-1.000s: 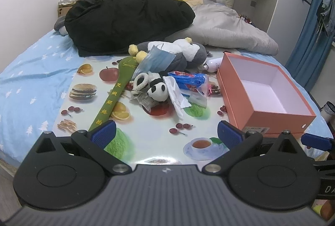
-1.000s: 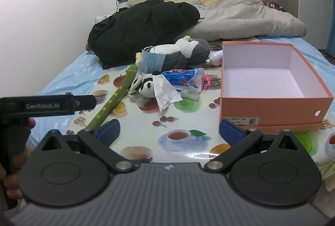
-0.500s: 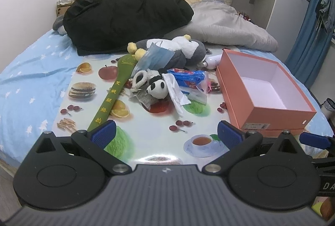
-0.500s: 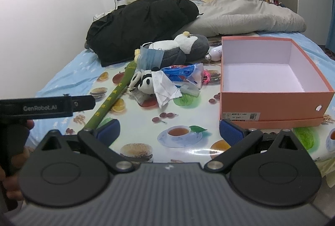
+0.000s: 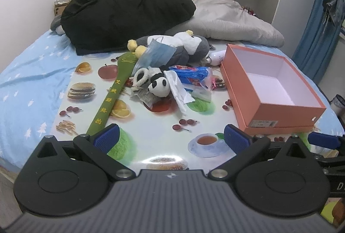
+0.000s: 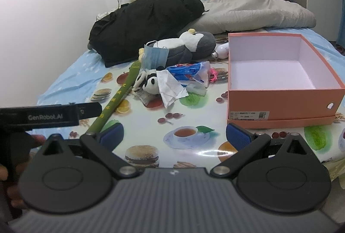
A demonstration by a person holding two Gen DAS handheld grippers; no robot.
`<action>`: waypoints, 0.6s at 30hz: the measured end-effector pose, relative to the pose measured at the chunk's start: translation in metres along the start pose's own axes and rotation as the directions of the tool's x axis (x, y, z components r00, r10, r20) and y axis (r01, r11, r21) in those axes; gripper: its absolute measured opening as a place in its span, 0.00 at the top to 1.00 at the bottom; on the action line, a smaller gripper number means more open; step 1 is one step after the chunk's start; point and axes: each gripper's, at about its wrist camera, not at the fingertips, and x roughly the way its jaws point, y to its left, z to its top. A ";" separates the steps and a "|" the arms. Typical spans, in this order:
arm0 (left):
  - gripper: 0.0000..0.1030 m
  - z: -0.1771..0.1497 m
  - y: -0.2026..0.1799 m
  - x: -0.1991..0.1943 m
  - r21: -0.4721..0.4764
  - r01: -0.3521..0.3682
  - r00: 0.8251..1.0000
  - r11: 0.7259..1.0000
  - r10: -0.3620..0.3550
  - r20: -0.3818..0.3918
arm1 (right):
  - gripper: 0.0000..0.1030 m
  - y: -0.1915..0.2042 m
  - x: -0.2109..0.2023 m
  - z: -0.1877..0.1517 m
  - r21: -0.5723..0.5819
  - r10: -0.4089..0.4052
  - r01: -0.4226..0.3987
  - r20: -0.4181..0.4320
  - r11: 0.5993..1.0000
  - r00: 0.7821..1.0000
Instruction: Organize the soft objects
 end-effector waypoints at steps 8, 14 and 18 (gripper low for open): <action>0.00 -0.003 0.002 0.006 -0.010 0.014 1.000 1.000 -0.014 -0.008 | 0.00 0.003 0.004 0.000 0.002 -0.026 0.026 -0.004 1.000 1.000; 0.00 -0.005 0.007 0.012 -0.023 0.014 1.000 1.000 -0.014 -0.007 | 0.00 0.005 0.006 -0.003 -0.013 -0.016 0.016 0.004 1.000 1.000; 0.00 -0.004 0.008 0.014 -0.028 0.018 1.000 0.999 -0.018 -0.002 | 0.00 0.006 0.008 -0.006 -0.013 -0.007 0.007 -0.002 1.000 1.000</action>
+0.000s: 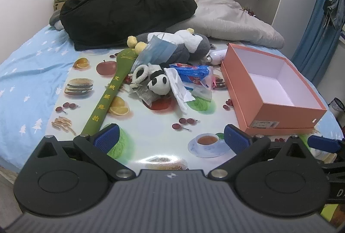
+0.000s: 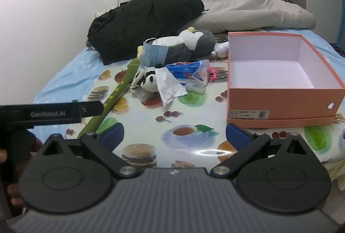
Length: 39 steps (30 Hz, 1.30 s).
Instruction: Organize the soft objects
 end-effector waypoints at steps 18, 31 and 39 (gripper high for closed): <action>0.00 -0.001 0.012 0.023 -0.041 0.027 1.000 0.999 -0.028 -0.009 | 0.00 -0.006 0.020 -0.004 0.008 -0.025 0.025 -0.009 1.000 1.000; 0.00 0.004 0.023 0.064 -0.060 0.017 0.999 0.998 -0.020 -0.042 | 0.00 -0.016 0.065 0.003 0.037 -0.005 0.008 -0.069 0.999 0.998; 0.00 0.013 0.036 0.096 -0.087 0.015 0.998 0.996 -0.021 -0.060 | 0.00 -0.011 0.098 0.010 0.006 0.038 -0.037 -0.103 0.999 0.994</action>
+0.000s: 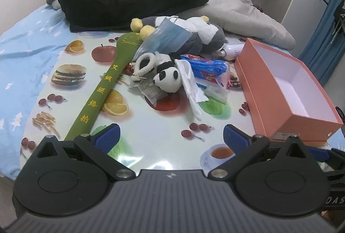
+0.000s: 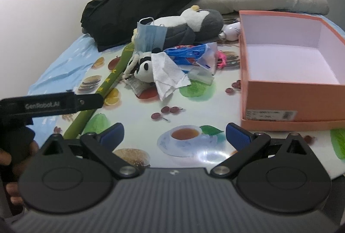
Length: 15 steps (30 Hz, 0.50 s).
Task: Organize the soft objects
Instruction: 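Reach the left tool to the panda's white loop while the right tool reaches the white tissue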
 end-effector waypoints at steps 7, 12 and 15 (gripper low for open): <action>0.07 0.013 0.018 0.038 -0.030 0.015 1.000 0.999 -0.016 -0.012 | 0.03 0.002 0.041 0.005 -0.028 0.028 -0.029 -0.029 0.999 0.999; 0.11 0.021 0.024 0.070 -0.029 0.022 0.999 0.999 -0.022 -0.027 | 0.11 0.000 0.071 0.009 -0.051 0.035 -0.038 -0.055 0.998 0.998; 0.12 0.027 0.026 0.087 -0.020 0.041 0.999 0.999 -0.042 -0.026 | 0.24 0.001 0.089 0.014 -0.074 0.035 -0.040 -0.074 0.996 0.997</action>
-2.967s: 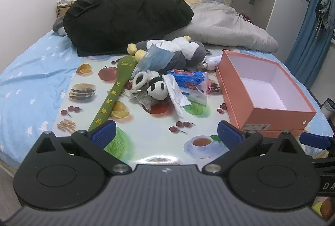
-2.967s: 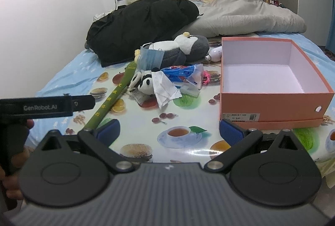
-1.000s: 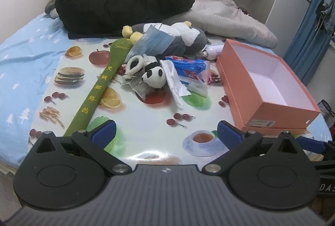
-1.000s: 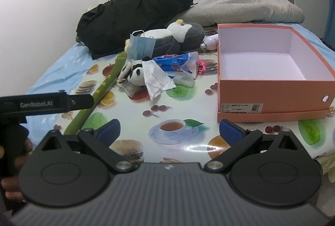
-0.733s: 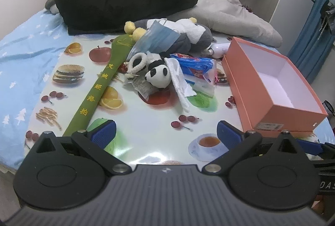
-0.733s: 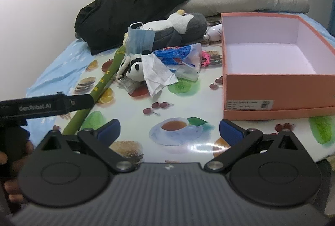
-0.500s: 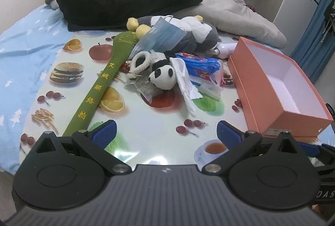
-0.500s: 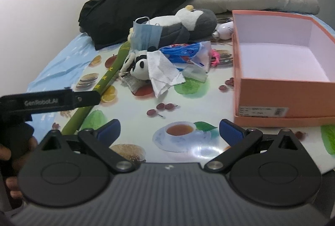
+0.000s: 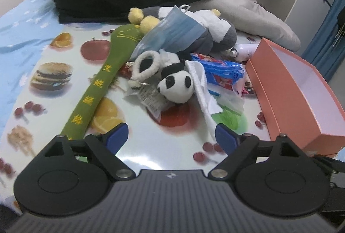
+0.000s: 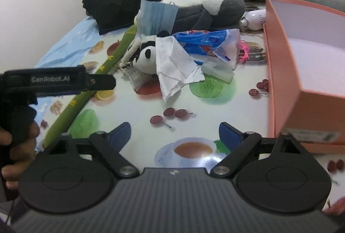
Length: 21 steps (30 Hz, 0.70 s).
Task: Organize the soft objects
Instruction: 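Reach the left tool to the panda's white loop while the right tool reaches the white tissue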
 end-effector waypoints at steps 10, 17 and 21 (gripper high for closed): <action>0.17 0.022 0.007 0.050 -0.021 0.038 0.999 0.999 -0.038 -0.012 | 0.29 0.008 0.052 0.026 -0.055 0.043 -0.043 -0.008 0.998 0.999; 0.28 0.036 0.012 0.080 -0.043 0.064 0.998 0.997 -0.064 -0.013 | 0.47 0.006 0.085 0.036 -0.081 0.040 -0.042 -0.031 0.996 0.999; 0.32 0.043 0.013 0.089 -0.069 0.088 0.996 0.994 -0.088 0.002 | 0.57 0.008 0.096 0.041 -0.105 0.055 -0.057 -0.021 0.993 0.998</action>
